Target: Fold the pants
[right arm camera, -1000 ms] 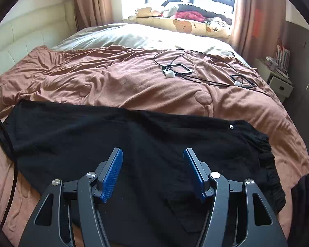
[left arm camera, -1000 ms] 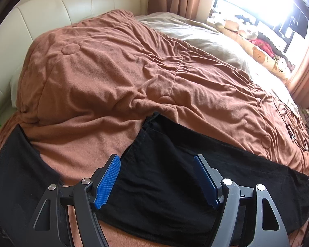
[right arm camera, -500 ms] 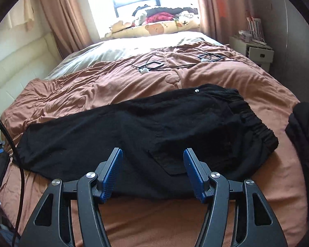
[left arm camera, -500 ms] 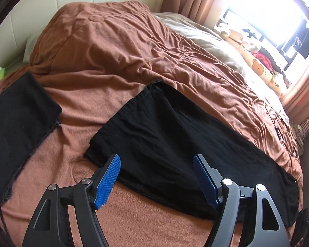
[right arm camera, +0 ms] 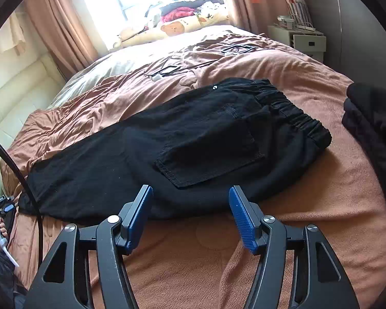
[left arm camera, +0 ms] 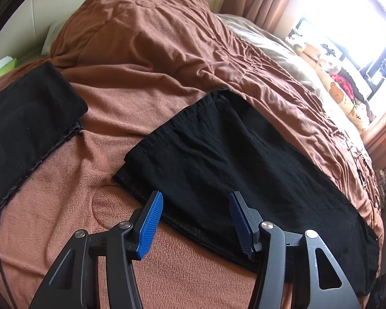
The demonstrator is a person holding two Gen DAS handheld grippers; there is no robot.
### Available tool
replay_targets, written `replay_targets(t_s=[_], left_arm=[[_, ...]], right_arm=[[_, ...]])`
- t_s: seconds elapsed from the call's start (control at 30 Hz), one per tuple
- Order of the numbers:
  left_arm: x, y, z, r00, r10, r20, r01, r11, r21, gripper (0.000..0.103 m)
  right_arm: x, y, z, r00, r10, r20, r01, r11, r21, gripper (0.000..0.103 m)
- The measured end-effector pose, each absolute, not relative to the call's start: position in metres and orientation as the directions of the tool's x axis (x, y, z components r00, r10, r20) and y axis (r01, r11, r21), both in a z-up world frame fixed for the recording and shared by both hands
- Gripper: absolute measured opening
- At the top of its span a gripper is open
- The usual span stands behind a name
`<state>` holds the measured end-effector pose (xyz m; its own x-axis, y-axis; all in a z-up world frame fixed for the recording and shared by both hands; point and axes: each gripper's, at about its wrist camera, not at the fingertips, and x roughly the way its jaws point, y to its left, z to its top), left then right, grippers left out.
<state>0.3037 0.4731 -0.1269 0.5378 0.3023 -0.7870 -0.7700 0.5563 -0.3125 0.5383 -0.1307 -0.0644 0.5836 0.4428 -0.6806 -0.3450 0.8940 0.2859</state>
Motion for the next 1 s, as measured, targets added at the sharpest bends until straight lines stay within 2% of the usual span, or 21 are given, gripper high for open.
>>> replay_targets(t_s=[0.47,0.53,0.6,0.63,1.0], left_arm=[[0.320,0.499,-0.164,0.478,0.304,-0.824,-0.840,0.433,-0.327,0.052],[0.320,0.501,-0.166,0.464,0.314,-0.828,-0.852,0.413,-0.321,0.043],[0.317,0.504,-0.168,0.438,0.330,-0.836,-0.873,0.380,-0.307,0.009],[0.313,0.506,-0.168,0.439,0.332,-0.835,-0.877,0.362,-0.317,0.005],[0.283,0.506,-0.155,0.503,0.313,-0.806,-0.857,0.304,-0.417,0.002]], right_arm=[[0.584,-0.126,-0.103,0.537,0.417,-0.733,-0.236,0.909,0.344,0.060],[0.587,-0.127,-0.106,0.539,0.416,-0.732,-0.229,0.909,0.348,0.060],[0.590,-0.128,-0.108,0.537,0.418,-0.733,-0.218,0.908,0.358,0.060],[0.591,-0.129,-0.110,0.536,0.418,-0.733,-0.211,0.908,0.363,0.060],[0.591,-0.141,-0.114,0.542,0.421,-0.727,-0.170,0.902,0.396,0.060]])
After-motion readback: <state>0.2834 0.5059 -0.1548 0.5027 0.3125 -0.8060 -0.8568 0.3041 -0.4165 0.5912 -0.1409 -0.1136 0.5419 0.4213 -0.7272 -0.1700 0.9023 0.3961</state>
